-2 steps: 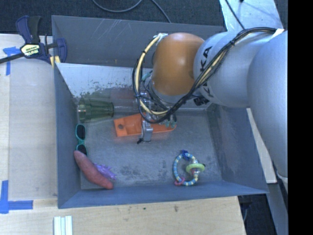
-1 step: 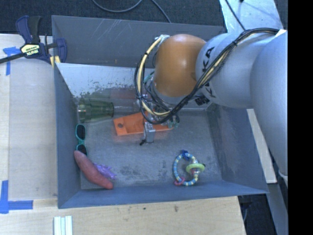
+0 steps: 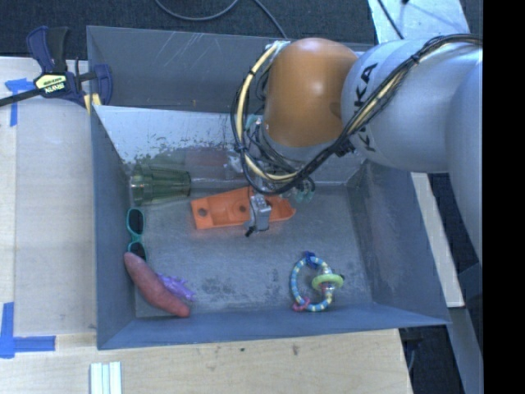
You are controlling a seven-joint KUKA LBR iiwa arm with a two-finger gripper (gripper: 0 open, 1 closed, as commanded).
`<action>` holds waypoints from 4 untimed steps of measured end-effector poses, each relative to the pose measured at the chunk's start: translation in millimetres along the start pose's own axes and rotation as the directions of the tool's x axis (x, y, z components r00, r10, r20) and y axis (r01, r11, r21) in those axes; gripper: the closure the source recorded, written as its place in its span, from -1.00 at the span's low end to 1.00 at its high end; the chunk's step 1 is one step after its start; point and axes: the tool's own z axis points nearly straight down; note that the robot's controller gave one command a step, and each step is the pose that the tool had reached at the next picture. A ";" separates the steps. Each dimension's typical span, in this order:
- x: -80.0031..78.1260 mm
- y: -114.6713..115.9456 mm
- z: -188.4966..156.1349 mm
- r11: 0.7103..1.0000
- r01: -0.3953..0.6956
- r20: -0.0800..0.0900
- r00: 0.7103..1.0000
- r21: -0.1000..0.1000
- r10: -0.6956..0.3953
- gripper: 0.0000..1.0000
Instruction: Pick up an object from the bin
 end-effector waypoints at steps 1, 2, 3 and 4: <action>-12.7 -8.3 -12.4 0.998 0.058 0.031 0.998 0.004 -0.058 -1.00; -6.5 -14.0 55.4 0.998 -0.063 0.009 0.998 0.000 0.063 -1.00; 3.2 -11.8 74.0 0.984 -0.176 0.033 0.984 -0.004 0.177 1.00; 3.3 -11.9 74.0 0.984 -0.177 0.033 0.984 -0.004 0.177 1.00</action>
Offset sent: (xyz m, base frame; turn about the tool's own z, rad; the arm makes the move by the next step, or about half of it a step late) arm 0.0065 -0.0138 -0.0662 0.0688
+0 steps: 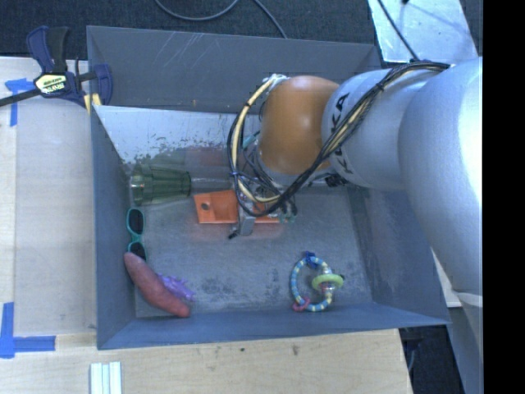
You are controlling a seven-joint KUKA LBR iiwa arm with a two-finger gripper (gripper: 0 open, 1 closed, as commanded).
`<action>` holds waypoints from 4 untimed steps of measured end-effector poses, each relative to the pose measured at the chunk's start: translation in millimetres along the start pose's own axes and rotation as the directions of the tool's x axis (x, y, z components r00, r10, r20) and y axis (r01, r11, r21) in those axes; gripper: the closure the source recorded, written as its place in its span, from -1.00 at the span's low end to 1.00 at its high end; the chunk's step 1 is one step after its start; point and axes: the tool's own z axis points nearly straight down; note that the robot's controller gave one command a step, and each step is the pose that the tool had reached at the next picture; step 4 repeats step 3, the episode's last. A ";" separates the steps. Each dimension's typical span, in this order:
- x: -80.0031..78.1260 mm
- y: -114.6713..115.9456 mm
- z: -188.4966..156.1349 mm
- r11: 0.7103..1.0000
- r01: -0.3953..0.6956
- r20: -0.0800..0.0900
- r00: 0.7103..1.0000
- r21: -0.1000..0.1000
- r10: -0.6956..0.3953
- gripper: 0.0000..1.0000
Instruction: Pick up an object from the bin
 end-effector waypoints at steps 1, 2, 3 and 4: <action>-14.3 -5.0 -117.1 1.000 -0.028 0.003 1.000 0.000 0.028 1.00; -14.3 -5.1 -117.0 1.000 -0.029 0.003 1.000 0.000 0.029 1.00; -16.3 -1.9 -166.9 1.000 -0.023 -0.001 1.000 0.000 0.023 1.00; -16.3 -1.9 -166.9 1.000 -0.023 -0.001 1.000 0.000 0.023 1.00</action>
Offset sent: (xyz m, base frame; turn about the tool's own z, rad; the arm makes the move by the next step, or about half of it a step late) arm 0.0000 0.0000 0.0000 0.0000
